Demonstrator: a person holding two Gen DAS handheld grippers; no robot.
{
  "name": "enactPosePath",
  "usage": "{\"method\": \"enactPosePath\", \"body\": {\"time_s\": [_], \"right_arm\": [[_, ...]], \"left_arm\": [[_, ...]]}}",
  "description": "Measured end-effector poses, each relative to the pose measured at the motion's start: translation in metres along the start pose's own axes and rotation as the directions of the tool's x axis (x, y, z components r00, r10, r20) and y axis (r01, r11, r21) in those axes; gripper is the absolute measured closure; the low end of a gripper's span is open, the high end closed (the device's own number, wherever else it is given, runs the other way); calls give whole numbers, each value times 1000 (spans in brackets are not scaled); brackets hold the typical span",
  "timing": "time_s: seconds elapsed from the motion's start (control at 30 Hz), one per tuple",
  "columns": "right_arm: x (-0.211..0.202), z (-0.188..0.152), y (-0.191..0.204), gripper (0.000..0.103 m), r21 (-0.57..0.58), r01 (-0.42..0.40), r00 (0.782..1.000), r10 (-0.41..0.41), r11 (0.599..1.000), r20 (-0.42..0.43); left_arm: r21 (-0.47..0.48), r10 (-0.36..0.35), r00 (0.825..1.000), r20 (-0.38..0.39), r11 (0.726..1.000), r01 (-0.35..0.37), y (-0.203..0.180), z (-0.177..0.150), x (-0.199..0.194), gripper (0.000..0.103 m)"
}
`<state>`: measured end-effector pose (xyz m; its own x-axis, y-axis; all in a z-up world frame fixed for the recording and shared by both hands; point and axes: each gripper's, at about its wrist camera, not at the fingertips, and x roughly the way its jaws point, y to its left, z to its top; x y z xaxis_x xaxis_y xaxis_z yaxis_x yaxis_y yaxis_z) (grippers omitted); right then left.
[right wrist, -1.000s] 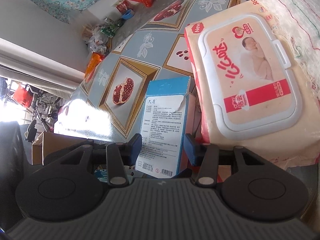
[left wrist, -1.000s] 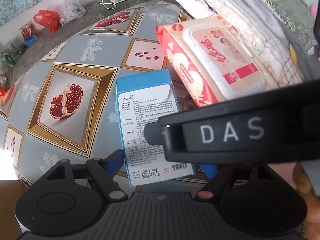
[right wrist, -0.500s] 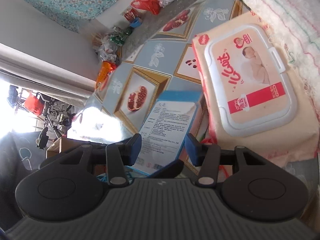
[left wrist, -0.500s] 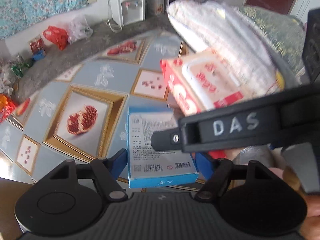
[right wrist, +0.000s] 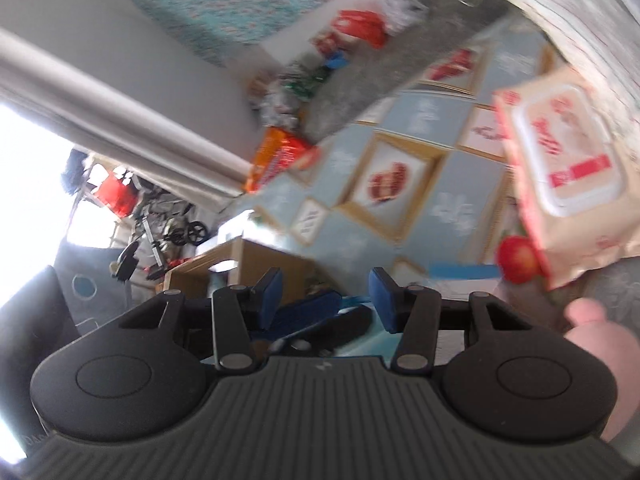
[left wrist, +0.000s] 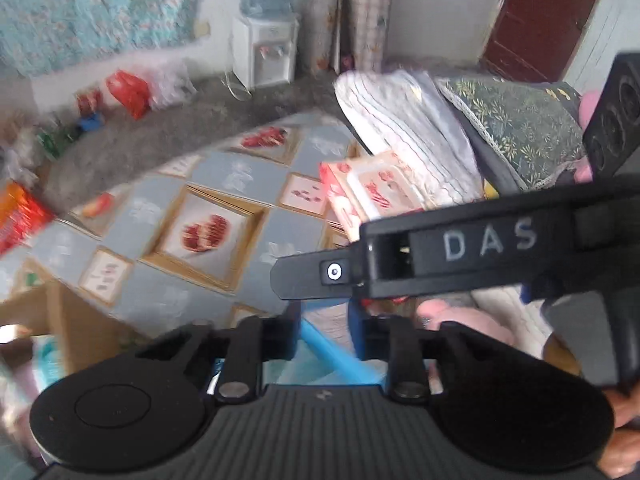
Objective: Organize soft objects
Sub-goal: 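Lower the right gripper onto the light-blue medicine box and close it, then carry the medicine box into the cardboard box and open the right gripper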
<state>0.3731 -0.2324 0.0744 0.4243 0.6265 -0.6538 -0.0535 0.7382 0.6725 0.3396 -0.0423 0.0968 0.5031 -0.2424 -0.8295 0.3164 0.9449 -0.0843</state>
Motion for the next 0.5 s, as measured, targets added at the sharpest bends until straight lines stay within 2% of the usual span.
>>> {"method": "enactPosePath", "body": {"time_s": [0.1,0.23,0.3,0.5], "right_arm": [[-7,-12,33,55,-60,-24,1000,25,998,15],[-15,-19,44,55,-81,-10,1000,12,997,25],[-16,-19,34,54,-63,13,1000,-11,998,23],[-26,-15,-32,48,17,149,989,-149,989,2]], "left_arm": [[-16,28,1000,0,999,-28,13,-19,-21,73],[-47,49,999,2,998,-49,27,-32,-35,52],[-51,48,999,-4,998,-48,29,-35,-34,48],[-15,-47,998,-41,999,46,9,-39,-17,42]]}}
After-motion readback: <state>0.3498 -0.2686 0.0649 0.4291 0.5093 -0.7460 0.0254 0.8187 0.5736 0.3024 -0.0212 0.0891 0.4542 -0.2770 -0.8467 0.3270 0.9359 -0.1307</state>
